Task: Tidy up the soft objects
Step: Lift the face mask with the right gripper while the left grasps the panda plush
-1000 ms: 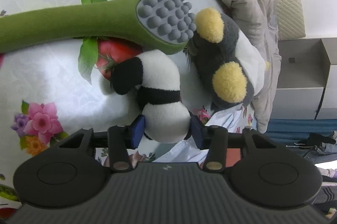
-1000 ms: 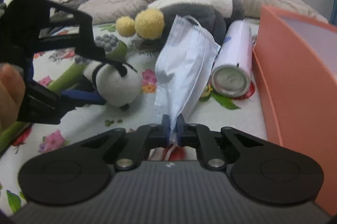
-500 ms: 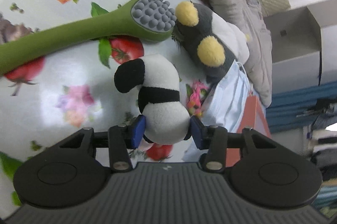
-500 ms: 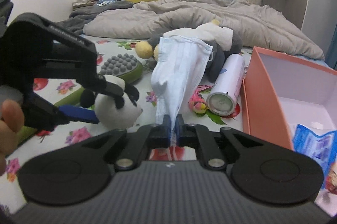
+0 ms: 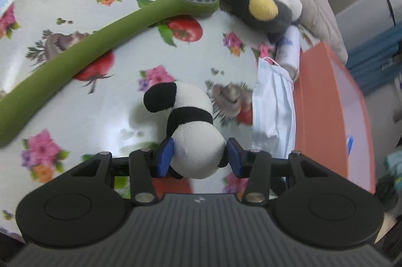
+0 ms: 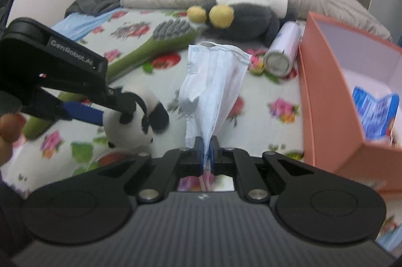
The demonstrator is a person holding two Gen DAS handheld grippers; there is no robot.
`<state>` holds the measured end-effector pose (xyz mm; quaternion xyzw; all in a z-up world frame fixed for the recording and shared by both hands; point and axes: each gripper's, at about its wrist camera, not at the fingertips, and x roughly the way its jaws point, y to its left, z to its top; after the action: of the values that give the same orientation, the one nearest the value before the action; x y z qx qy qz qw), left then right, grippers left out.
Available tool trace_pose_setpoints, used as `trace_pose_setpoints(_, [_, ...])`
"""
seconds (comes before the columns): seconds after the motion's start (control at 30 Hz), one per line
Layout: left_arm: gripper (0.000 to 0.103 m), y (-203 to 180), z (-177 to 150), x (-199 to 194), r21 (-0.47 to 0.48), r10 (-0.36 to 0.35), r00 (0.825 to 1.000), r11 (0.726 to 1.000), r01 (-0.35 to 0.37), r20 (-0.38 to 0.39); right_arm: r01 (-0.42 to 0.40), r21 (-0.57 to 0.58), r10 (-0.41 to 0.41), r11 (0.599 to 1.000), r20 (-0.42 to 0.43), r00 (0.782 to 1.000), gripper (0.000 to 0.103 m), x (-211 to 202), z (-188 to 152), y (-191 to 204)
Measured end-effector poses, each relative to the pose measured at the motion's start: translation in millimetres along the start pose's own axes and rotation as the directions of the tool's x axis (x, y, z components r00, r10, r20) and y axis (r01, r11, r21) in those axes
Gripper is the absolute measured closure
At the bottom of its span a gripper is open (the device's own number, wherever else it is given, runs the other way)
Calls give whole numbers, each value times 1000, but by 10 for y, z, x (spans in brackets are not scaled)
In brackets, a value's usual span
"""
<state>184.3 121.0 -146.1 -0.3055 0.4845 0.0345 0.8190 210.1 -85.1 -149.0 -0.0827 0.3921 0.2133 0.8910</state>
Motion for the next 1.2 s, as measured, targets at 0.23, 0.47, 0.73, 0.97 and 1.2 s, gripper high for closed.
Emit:
trace_pose_setpoints(0.23, [51, 26, -293, -185, 119, 53, 998, 991, -56, 30, -45, -3, 45, 999, -90, 995, 93, -53, -267, 173])
trace_pose_setpoints(0.47, [46, 115, -397, -277, 113, 63, 996, 991, -70, 67, -52, 29, 56, 998, -128, 990, 74, -91, -295, 133])
trace_pose_setpoints(0.73, [37, 200, -496, -382, 52, 81, 983, 995, -91, 163, -50, 17, 51, 999, -69, 996, 52, -125, -199, 82])
trace_pose_setpoints(0.97, [37, 139, -579, -377, 49, 113, 966, 991, -128, 231, -24, -6, 24, 1000, -78, 997, 53, 177, -179, 98])
trace_pose_setpoints(1.2, [37, 108, -611, -298, 59, 127, 963, 988, -145, 236, -23, -11, 23, 1000, -78, 997, 56, 323, -178, 100])
